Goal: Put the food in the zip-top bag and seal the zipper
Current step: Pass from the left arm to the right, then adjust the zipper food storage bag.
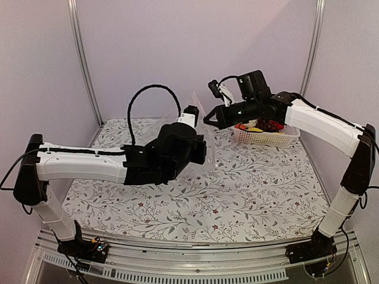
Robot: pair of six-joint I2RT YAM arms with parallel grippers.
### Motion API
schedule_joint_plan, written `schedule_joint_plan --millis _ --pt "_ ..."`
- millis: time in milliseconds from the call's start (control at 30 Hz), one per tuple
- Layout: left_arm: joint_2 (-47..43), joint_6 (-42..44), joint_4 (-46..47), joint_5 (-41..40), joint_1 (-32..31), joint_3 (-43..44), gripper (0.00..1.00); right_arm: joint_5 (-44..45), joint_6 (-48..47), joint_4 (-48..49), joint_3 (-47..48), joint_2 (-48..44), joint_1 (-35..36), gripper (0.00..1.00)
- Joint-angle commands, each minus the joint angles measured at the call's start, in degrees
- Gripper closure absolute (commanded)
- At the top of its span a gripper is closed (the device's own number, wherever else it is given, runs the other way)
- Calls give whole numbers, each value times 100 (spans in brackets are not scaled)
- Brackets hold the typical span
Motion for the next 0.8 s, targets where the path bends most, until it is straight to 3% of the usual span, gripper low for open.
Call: schedule_joint_plan --millis 0,67,300,533,767 --pt "72 -759 -59 -778 -2 58 59 36 -108 116 -30 -72 300 100" --pt "78 -928 -24 -830 74 100 54 306 -198 123 -58 -127 462 100" --pt "25 -1077 169 -1143 237 151 54 822 -402 132 -118 -303 810 100" --pt "-93 -808 276 -1757 332 106 64 867 -432 154 -276 -386 836 100" --pt "-281 -297 753 -1562 645 -36 65 636 -669 141 -412 -353 872 100"
